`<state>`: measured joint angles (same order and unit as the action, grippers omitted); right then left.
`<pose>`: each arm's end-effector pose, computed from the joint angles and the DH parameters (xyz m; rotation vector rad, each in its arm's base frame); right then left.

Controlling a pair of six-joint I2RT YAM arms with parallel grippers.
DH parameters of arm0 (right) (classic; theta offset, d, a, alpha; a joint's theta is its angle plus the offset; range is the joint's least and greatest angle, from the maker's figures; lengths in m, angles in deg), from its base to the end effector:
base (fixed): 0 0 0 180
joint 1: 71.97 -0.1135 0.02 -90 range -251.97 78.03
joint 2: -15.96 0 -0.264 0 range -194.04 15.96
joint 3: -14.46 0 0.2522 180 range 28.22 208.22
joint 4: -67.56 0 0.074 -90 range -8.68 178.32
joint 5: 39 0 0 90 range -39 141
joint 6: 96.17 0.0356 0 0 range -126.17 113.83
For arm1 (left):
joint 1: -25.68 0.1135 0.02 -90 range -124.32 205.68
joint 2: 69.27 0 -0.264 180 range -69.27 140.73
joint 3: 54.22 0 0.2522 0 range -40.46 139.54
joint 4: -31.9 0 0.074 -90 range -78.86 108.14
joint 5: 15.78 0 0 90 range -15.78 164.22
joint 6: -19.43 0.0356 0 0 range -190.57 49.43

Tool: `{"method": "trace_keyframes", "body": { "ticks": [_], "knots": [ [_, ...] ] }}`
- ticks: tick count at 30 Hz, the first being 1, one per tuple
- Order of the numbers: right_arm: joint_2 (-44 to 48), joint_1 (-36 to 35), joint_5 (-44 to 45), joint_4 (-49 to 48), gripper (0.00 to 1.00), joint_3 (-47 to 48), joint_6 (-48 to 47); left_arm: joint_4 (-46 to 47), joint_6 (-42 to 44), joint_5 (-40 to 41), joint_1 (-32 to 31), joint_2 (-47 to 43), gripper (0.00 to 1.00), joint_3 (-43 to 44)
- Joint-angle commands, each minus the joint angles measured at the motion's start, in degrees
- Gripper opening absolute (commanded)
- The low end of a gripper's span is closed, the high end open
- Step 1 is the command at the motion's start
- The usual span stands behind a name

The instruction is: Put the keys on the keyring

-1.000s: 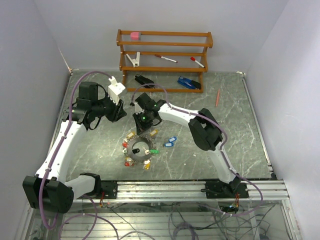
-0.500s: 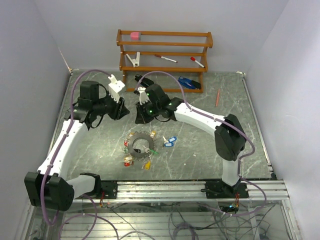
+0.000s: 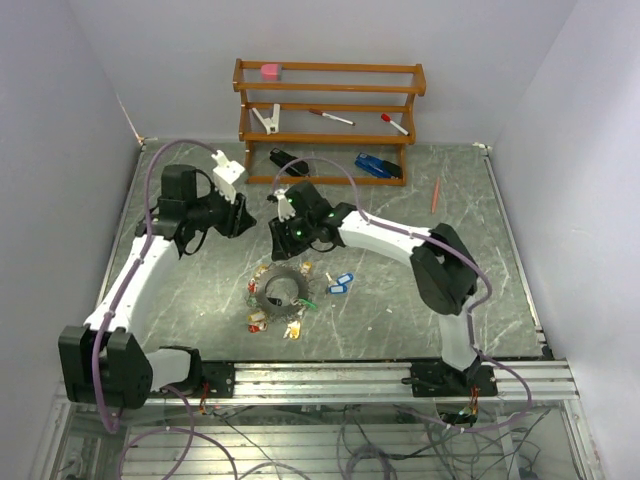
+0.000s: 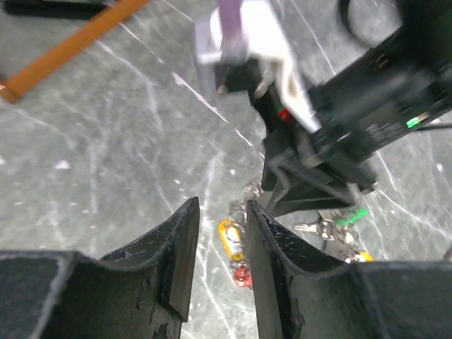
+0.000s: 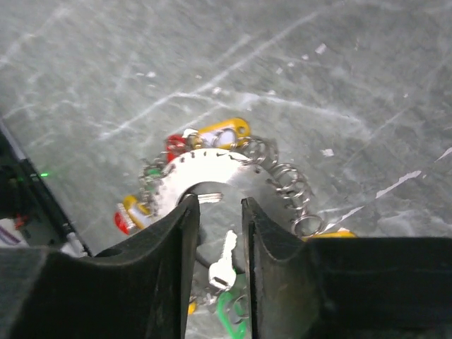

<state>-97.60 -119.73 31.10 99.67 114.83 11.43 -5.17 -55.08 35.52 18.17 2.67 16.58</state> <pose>0.2913 0.3388 0.2216 -0.8270 2.3742 0.9270 0.2651 -0.0574 0.2965 0.7754 2.0016 -0.6698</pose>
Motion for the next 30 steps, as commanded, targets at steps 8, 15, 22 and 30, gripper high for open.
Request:
{"method": "trace_keyframes", "body": {
  "ticks": [8,15,22,30],
  "knots": [
    [-12.8,-3.5,9.2,8.7,0.39,11.8,-4.8,3.6,-5.8,12.6,6.1,-7.2,0.43,2.3],
    [-14.3,-3.7,11.2,8.4,0.35,12.8,-5.7,2.0,-6.3,10.1,9.1,-7.7,0.43,2.5],
    [-15.3,-3.7,12.4,8.2,0.31,12.5,-7.3,1.0,-6.2,8.0,10.3,-7.0,0.43,3.0],
    [-16.9,-3.9,12.9,9.9,0.33,15.4,-7.7,0.8,-6.3,6.4,10.9,-6.3,0.43,3.4]
  ]
}}
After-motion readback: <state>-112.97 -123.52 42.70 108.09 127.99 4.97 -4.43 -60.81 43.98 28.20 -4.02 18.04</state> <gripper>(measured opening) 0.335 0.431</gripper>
